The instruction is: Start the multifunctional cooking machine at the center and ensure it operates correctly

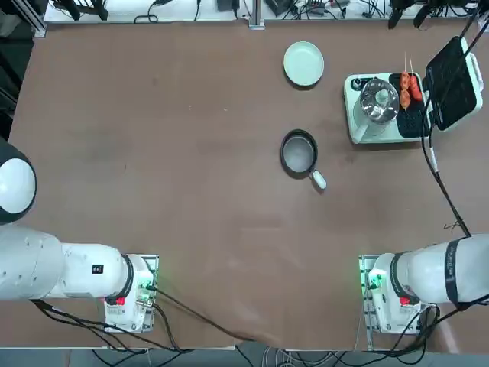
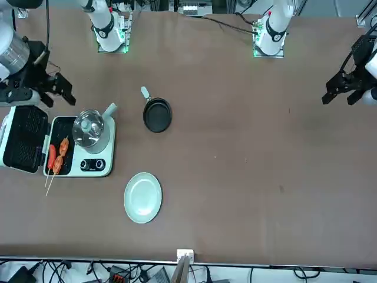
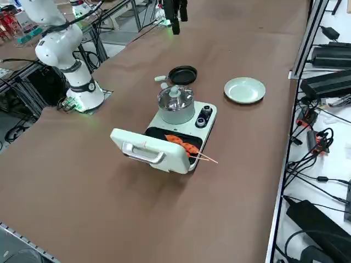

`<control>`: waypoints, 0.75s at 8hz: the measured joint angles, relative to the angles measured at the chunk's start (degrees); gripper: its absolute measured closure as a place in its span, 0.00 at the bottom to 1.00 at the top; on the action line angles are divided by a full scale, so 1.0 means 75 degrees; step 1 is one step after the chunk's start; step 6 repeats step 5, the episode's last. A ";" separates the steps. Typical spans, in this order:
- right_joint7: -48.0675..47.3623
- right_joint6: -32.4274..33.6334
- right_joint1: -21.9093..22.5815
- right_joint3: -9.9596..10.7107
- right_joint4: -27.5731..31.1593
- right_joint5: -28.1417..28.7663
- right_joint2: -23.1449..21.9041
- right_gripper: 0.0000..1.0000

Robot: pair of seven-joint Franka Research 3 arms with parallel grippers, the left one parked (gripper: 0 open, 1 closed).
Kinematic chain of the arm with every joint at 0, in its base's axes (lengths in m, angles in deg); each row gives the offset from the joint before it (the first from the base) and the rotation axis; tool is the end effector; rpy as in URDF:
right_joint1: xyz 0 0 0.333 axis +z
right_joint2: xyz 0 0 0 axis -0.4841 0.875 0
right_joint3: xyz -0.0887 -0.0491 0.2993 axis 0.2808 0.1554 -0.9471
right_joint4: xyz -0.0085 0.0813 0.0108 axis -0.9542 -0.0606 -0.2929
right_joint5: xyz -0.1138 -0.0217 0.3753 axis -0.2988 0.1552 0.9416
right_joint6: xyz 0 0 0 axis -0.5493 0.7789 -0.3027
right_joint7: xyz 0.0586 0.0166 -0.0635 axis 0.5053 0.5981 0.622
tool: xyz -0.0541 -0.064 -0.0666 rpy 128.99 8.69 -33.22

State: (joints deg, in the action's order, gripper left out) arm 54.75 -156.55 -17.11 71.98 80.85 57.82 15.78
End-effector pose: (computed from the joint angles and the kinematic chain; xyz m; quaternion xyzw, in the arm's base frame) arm 0.5464 0.0571 0.5929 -0.9989 -0.0354 -0.0209 0.0236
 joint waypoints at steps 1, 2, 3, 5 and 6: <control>0.0051 0.0032 -0.0005 0.0021 0.0000 0.0000 0.0001 0.00; 0.0062 0.0034 -0.0011 0.0029 -0.0002 0.0000 0.0001 0.00; 0.0075 0.0026 -0.0020 0.0031 -0.0036 0.0000 0.0009 0.00; 0.0119 0.0026 -0.0036 0.0032 -0.0171 0.0000 0.0028 0.00; 0.0119 0.0026 -0.0036 0.0032 -0.0171 0.0000 0.0028 0.00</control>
